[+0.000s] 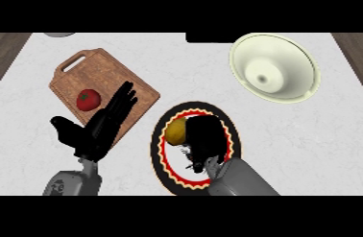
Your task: Pick the can from the plate and place it in the bowl
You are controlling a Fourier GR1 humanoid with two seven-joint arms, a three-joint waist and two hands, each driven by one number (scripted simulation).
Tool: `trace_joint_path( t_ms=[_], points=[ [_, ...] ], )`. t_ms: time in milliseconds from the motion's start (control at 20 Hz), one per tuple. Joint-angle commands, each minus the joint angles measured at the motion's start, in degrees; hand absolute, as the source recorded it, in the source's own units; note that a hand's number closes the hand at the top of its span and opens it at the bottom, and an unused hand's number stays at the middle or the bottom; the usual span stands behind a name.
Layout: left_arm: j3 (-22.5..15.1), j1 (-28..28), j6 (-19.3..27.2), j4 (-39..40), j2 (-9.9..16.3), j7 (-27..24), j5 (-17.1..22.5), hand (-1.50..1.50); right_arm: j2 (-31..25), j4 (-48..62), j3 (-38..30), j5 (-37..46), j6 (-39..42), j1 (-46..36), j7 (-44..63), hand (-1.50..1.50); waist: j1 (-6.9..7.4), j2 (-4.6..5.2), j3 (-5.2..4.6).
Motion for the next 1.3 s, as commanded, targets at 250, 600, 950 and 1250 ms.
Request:
trace_joint_path(
  t_ms=[250, 600, 950, 1250],
  points=[
    [-0.72, -0.8, -1.32, -0.4, 0.0, -0.11, -0.37, 0.0, 0.4, 13.84, -14.94, -3.4, -8.76, -10.0, 22.66, 1.5, 2.54, 1.41, 0.06],
    [-3.35, -2.06, -0.93, 0.12, -1.72, 1.3, -1.53, 0.0, 0.38, 23.85, -18.88, 0.95, -13.19, -25.08, 38.24, 1.5, 5.22, 1.15, -0.03],
    [-1.58, -2.52, -1.95, 1.36, -0.98, 1.02, -0.13, 0.0, 0.37, 29.08, -19.87, 6.49, -16.43, -38.7, 41.72, 1.5, 4.66, 0.71, -0.14],
    [-1.91, -1.28, -1.56, 1.46, -1.18, 0.91, -0.65, 0.0, 0.36, 34.66, -23.37, 13.37, -12.79, -48.95, 41.78, 1.5, 3.41, 0.23, -0.17]
  ],
)
